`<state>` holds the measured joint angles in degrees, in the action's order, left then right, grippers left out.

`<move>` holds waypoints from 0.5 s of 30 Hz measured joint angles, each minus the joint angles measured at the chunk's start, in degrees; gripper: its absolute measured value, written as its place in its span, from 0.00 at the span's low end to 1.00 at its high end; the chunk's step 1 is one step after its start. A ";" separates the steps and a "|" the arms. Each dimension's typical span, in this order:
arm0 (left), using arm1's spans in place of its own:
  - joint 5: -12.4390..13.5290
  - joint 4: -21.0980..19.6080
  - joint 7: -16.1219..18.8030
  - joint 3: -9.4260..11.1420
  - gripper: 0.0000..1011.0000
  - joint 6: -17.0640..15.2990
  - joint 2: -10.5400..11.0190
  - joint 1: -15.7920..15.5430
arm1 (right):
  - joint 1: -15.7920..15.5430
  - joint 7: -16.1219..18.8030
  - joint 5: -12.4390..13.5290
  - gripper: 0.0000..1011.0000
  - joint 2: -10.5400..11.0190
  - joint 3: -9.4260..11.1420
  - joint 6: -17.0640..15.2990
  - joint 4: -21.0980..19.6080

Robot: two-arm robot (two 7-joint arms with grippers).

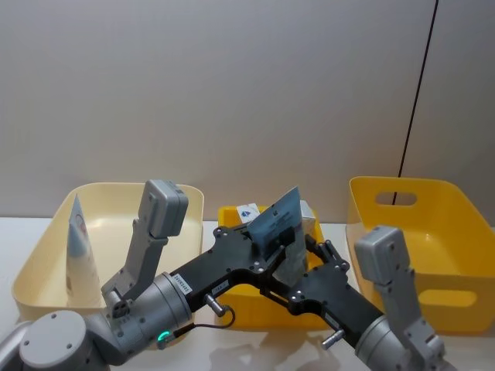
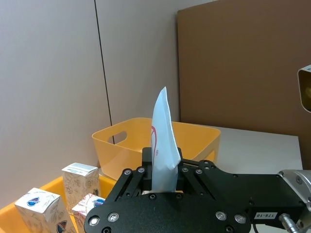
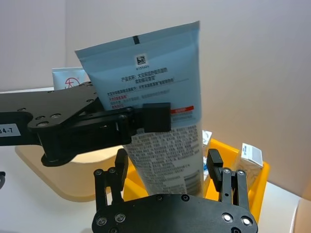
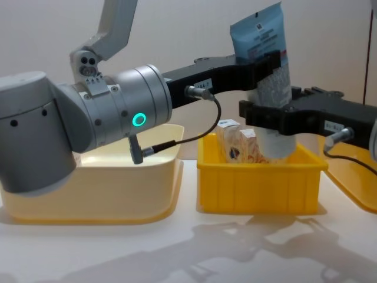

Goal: Bimanual collaborative sorting of washing and personal care products

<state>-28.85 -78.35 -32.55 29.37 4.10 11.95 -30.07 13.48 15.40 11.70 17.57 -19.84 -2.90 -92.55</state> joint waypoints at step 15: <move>-0.01 0.00 0.02 0.00 0.23 0.00 0.00 0.00 | 2.40 1.66 -1.50 0.84 -0.55 -1.12 -0.94 1.60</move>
<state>-28.86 -78.35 -32.53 29.37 4.09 11.95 -30.06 15.88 17.06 10.21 17.02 -20.96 -3.84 -90.95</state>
